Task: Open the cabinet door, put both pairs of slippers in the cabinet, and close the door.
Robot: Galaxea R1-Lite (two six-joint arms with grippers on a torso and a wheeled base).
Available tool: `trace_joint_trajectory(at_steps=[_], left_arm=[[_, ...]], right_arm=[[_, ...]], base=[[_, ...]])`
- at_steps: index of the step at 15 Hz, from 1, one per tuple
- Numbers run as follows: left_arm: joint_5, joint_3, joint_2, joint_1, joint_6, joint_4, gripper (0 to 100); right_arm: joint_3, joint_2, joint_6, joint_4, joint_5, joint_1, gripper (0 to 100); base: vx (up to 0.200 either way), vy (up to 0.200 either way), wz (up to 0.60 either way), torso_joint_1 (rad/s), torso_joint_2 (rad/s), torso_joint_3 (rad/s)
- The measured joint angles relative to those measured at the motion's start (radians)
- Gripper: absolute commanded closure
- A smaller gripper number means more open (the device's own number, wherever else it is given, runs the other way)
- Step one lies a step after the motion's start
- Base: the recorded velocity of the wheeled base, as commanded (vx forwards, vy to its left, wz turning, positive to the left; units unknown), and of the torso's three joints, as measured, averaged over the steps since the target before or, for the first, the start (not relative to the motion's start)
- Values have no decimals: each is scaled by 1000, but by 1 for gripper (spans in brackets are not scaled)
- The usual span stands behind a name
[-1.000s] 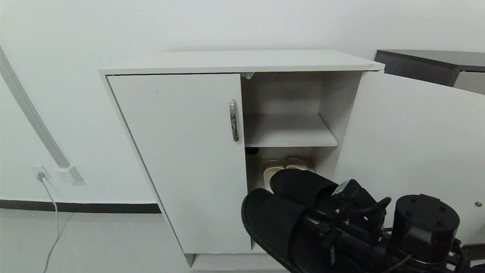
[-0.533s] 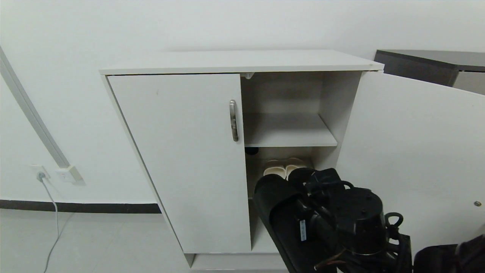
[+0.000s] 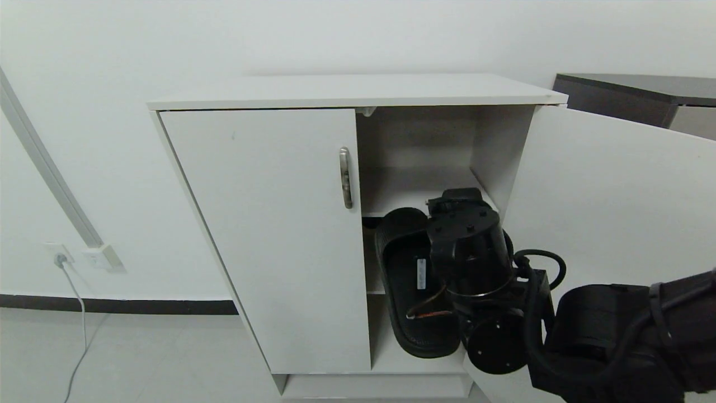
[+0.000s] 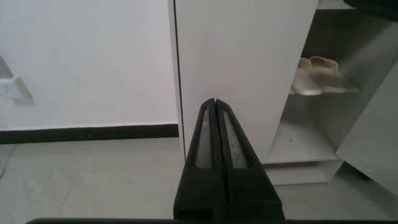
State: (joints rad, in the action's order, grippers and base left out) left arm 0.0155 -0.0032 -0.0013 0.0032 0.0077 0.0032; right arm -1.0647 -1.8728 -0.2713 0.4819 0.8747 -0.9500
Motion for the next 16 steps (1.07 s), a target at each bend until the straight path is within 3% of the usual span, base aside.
trace_joint_trajectory(at_steps=[8, 16], left_arm=[[0, 0, 0, 0, 0, 0, 100], [0, 0, 0, -1, 0, 0, 100]], right_arm=[[-79, -38, 36, -1, 0, 52, 100], [-76, -40, 36, -2, -3, 60, 100]], base=[[0, 0, 0, 0, 0, 0], [200, 0, 0, -2, 2, 3]])
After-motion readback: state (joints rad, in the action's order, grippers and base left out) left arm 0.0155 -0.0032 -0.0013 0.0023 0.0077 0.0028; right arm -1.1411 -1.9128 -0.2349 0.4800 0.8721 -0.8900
